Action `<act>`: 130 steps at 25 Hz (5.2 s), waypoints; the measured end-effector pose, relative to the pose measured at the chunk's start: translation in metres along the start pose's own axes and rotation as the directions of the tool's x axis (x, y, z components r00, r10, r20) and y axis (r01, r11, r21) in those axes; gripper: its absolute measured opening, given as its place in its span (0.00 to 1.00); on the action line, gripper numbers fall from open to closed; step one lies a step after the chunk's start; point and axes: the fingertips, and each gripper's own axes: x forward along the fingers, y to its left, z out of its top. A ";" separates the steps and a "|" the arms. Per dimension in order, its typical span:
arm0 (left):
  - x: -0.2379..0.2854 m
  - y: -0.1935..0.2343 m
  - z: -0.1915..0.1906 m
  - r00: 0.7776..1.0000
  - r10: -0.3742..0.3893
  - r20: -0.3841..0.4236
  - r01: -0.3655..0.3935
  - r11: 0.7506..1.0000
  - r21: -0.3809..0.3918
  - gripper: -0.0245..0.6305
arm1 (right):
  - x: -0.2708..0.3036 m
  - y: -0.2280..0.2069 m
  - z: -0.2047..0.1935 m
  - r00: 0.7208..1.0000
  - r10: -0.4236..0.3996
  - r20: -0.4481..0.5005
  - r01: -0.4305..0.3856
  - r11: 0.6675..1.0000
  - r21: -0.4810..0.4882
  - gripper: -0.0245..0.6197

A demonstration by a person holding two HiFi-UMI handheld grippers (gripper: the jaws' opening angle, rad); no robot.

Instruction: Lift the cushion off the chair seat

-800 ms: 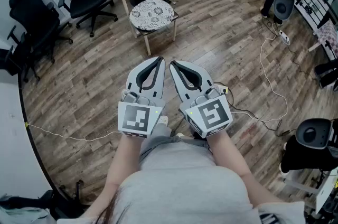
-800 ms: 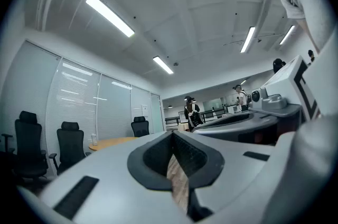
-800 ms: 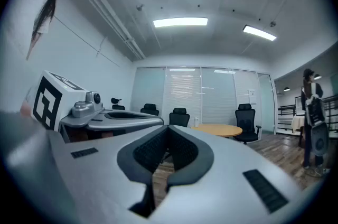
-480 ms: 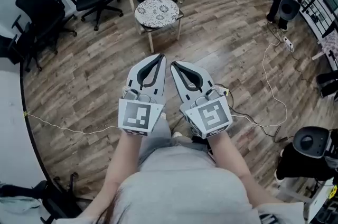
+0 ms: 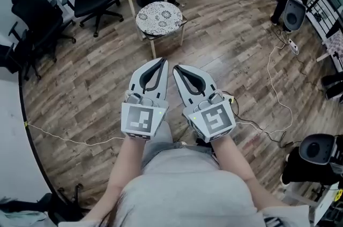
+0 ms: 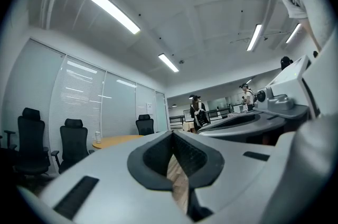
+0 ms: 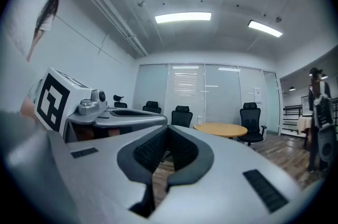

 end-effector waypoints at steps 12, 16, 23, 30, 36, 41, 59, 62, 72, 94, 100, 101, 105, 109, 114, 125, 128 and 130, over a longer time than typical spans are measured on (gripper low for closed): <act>0.074 0.118 -0.008 0.999 -0.032 0.006 0.032 0.999 -0.014 0.04 | 0.131 -0.051 -0.008 0.997 -0.078 -0.027 0.079 0.995 0.057 0.08; 0.091 0.151 -0.016 0.998 -0.063 -0.004 0.063 0.998 -0.028 0.04 | 0.173 -0.060 -0.011 0.991 -0.124 -0.041 0.126 0.990 0.061 0.08; 0.111 0.184 -0.029 0.997 -0.072 -0.001 0.072 0.996 -0.061 0.04 | 0.200 -0.069 -0.024 0.984 -0.160 -0.080 0.165 0.985 0.054 0.08; 0.130 0.199 -0.041 0.997 -0.080 -0.016 0.079 0.994 -0.073 0.04 | 0.220 -0.087 -0.034 0.981 -0.166 -0.101 0.174 0.982 0.070 0.08; 0.162 0.218 -0.054 0.998 -0.054 -0.034 0.051 0.995 -0.087 0.04 | 0.251 -0.116 -0.045 0.985 -0.142 -0.098 0.150 0.986 0.076 0.08; 0.202 0.239 -0.068 0.998 -0.024 -0.053 0.018 0.994 -0.110 0.04 | 0.283 -0.153 -0.053 0.989 -0.112 -0.097 0.119 0.990 0.076 0.08; 0.370 0.313 -0.112 0.984 0.061 -0.170 -0.087 0.985 -0.150 0.04 | 0.399 -0.292 -0.109 0.987 0.009 -0.161 0.013 0.991 0.134 0.08; 0.393 0.320 -0.121 0.983 0.071 -0.171 -0.101 0.980 -0.171 0.04 | 0.414 -0.309 -0.121 0.983 0.032 -0.178 -0.009 0.991 0.132 0.08; 0.438 0.358 -0.157 0.976 0.086 -0.201 -0.128 0.970 -0.207 0.04 | 0.458 -0.338 -0.168 0.970 0.081 -0.229 -0.049 0.989 0.143 0.08; 0.498 0.418 -0.313 0.936 -0.048 -0.348 -0.072 0.944 -0.322 0.14 | 0.560 -0.367 -0.303 0.939 0.045 -0.341 0.037 0.973 0.229 0.08; 0.501 0.429 -0.357 0.916 -0.081 -0.392 -0.076 0.926 -0.370 0.24 | 0.575 -0.368 -0.341 0.924 0.044 -0.380 0.060 0.965 0.257 0.08; 0.502 0.431 -0.366 0.912 -0.082 -0.402 -0.078 0.927 -0.366 0.24 | 0.578 -0.368 -0.348 0.922 0.047 -0.385 0.059 0.964 0.260 0.08; 0.501 0.438 -0.401 0.896 -0.097 -0.433 -0.085 0.920 -0.382 0.24 | 0.588 -0.362 -0.375 0.909 0.071 -0.410 0.045 0.962 0.268 0.08; 0.492 0.446 -0.441 0.883 -0.102 -0.459 -0.120 0.895 -0.429 0.24 | 0.593 -0.354 -0.404 0.891 0.096 -0.444 0.037 0.959 0.280 0.08; 0.477 0.461 -0.496 0.856 -0.095 -0.508 -0.226 0.815 -0.533 0.21 | 0.596 -0.339 -0.449 0.858 0.140 -0.494 -0.001 0.962 0.272 0.08; 0.432 0.484 -0.597 0.748 -0.095 -0.656 -0.399 0.725 -0.561 0.30 | 0.598 -0.307 -0.518 0.797 0.206 -0.568 -0.031 0.953 0.301 0.08; 0.424 0.487 -0.619 0.716 -0.092 -0.692 -0.437 0.714 -0.547 0.33 | 0.600 -0.301 -0.533 0.785 0.215 -0.581 -0.032 0.951 0.308 0.08; 0.419 0.487 -0.636 0.692 -0.103 -0.714 -0.458 0.702 -0.545 0.35 | 0.600 -0.298 -0.541 0.779 0.221 -0.587 -0.034 0.949 0.312 0.08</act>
